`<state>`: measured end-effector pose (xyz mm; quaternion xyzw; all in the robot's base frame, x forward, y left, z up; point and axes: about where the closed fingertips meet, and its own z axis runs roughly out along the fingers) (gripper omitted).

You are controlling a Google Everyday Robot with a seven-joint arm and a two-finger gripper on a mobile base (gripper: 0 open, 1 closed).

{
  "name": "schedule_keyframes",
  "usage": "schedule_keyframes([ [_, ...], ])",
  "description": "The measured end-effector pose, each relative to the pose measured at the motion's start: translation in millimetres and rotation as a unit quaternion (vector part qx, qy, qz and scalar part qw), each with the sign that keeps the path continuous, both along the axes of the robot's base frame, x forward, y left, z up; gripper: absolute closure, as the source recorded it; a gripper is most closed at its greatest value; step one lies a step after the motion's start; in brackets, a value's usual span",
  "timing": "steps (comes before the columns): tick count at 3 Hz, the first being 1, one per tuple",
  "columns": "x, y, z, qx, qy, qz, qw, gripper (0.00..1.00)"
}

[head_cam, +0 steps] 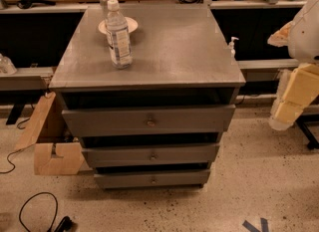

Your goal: Open top drawer

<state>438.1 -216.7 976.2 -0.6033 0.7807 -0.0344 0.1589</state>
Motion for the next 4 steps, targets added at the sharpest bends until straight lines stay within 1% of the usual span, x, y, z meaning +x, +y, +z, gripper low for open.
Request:
schedule_keyframes([
  [1,0,0,0,0.0,0.0,0.0,1.0,0.0],
  [2,4,3,-14,0.019,-0.007,0.004,0.9998,0.0],
  [3,10,8,-59,0.042,-0.014,0.019,0.9989,0.0],
  [4,30,15,-161,0.019,-0.018,0.063,0.9976,0.0],
])
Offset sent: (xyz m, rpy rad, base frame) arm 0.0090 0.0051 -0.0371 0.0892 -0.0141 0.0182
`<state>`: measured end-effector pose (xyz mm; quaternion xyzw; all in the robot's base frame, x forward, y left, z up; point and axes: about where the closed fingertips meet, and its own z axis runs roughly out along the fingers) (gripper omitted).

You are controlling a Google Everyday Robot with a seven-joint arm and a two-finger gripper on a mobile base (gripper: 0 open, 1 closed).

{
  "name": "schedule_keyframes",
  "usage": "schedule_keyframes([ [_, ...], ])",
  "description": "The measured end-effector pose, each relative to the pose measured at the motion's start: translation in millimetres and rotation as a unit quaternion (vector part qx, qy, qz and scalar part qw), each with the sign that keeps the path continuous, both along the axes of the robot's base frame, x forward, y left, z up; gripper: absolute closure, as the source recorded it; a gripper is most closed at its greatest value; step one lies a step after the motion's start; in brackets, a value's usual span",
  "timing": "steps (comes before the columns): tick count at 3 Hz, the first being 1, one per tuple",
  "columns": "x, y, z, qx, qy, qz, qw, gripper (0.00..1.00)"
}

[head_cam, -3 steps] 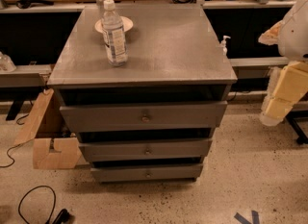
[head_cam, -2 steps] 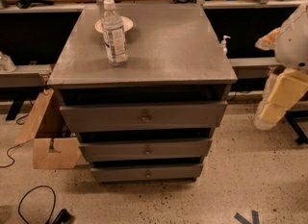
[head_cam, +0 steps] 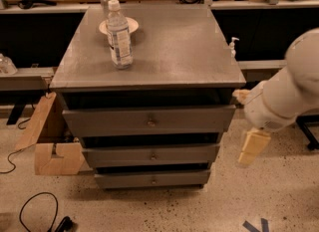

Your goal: Open top drawer

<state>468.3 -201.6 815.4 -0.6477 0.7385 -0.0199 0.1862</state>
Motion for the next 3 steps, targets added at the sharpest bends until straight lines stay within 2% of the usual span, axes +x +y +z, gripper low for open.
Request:
schedule_keyframes([
  [1,31,6,-58,-0.031,-0.032,0.038,0.9983,0.0],
  [2,62,10,-94,-0.06,-0.06,0.058,0.9946,0.0],
  [3,82,15,-110,-0.089,-0.076,0.074,0.9904,0.0],
])
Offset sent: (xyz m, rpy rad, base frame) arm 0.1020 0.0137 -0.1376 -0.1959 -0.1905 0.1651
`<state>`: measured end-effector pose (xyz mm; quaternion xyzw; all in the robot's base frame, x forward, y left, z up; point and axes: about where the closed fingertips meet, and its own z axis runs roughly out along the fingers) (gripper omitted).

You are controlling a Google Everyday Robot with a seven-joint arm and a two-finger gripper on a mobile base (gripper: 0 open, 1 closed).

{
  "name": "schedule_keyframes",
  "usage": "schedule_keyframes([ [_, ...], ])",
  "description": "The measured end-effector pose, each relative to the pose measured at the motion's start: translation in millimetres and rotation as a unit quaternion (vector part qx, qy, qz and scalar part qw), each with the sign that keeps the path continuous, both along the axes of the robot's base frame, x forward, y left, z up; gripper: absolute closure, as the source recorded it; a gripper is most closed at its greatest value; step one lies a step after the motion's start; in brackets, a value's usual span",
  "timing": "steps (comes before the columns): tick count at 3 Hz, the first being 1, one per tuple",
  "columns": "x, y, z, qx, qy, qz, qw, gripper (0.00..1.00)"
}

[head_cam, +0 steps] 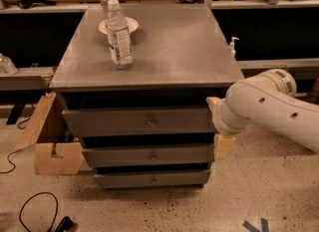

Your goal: Open top drawer

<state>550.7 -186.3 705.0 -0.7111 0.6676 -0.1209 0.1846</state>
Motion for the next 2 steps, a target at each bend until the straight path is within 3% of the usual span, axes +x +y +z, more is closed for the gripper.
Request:
schedule_keyframes([
  [2,38,12,-18,-0.052,0.015,0.023,0.9983,0.0],
])
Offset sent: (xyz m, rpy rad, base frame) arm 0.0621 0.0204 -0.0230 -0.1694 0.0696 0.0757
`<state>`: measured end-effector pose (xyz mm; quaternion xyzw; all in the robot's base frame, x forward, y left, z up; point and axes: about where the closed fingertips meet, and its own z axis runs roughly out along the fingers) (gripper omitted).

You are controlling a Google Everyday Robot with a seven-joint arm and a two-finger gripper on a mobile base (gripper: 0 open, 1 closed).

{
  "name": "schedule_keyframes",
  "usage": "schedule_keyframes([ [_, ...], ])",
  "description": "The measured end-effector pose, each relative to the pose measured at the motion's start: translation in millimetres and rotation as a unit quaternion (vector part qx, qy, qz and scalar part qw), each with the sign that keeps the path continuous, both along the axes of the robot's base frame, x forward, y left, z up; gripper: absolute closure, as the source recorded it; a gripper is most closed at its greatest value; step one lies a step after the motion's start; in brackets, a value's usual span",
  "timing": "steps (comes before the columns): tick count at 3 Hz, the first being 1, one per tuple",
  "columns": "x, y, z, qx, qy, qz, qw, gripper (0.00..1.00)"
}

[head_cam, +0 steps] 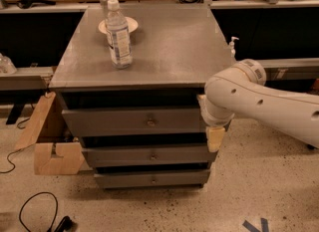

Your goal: Open top drawer

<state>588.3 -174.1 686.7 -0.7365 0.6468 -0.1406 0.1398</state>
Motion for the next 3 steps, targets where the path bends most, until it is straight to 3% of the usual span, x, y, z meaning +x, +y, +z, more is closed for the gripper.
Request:
schedule_keyframes([
  [1,9,3,-10,-0.011,0.024,0.003,0.9997,0.17],
  [3,11,2,-29,-0.005,0.065,-0.006,0.9979,0.63],
])
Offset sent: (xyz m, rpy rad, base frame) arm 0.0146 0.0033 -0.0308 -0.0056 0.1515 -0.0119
